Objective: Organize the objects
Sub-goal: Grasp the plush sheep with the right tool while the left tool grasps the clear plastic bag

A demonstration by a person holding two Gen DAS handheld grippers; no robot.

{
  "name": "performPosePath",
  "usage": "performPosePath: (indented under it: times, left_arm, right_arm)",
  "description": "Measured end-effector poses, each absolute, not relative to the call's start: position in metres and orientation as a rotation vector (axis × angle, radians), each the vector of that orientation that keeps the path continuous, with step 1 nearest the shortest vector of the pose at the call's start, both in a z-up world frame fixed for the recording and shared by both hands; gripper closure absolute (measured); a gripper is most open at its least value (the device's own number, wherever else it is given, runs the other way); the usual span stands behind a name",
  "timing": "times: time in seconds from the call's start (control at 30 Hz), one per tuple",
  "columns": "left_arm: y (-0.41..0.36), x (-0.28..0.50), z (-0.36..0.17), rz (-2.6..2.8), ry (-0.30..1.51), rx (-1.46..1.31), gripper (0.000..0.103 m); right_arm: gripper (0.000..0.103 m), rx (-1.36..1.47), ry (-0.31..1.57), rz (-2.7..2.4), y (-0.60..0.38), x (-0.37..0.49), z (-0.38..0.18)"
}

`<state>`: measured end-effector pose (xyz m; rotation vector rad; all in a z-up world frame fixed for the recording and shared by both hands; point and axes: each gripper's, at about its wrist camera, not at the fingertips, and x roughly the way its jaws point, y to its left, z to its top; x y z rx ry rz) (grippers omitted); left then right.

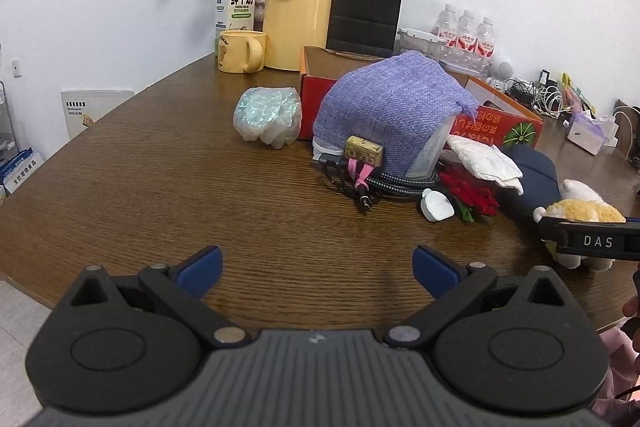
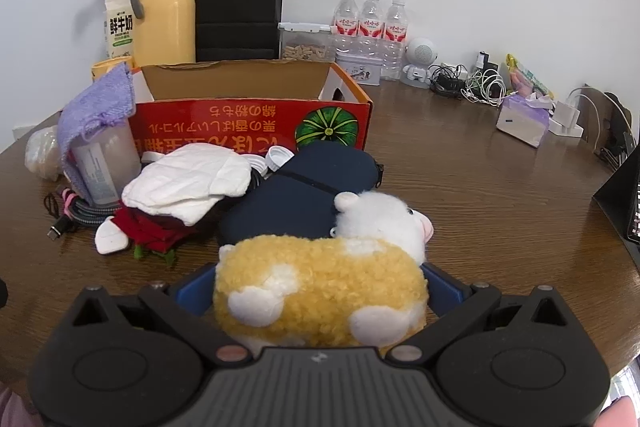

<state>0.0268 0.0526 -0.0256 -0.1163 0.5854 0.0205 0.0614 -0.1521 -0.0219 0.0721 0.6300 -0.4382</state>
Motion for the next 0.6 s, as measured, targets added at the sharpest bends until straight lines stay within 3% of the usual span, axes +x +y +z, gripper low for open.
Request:
performPosePath:
  times: [0.4,0.6]
  left_arm:
    - [0.047,0.026,-0.021,0.048,0.593,-0.104,0.0]
    - [0.041,0.029,-0.018,0.057,0.592,-0.085,0.0]
  right_arm:
    - [0.0,0.158,0.575,-0.349,-0.17,0.045,-0.023]
    - [0.006,0.158,0.529,-0.305,-0.177,0.033,-0.024]
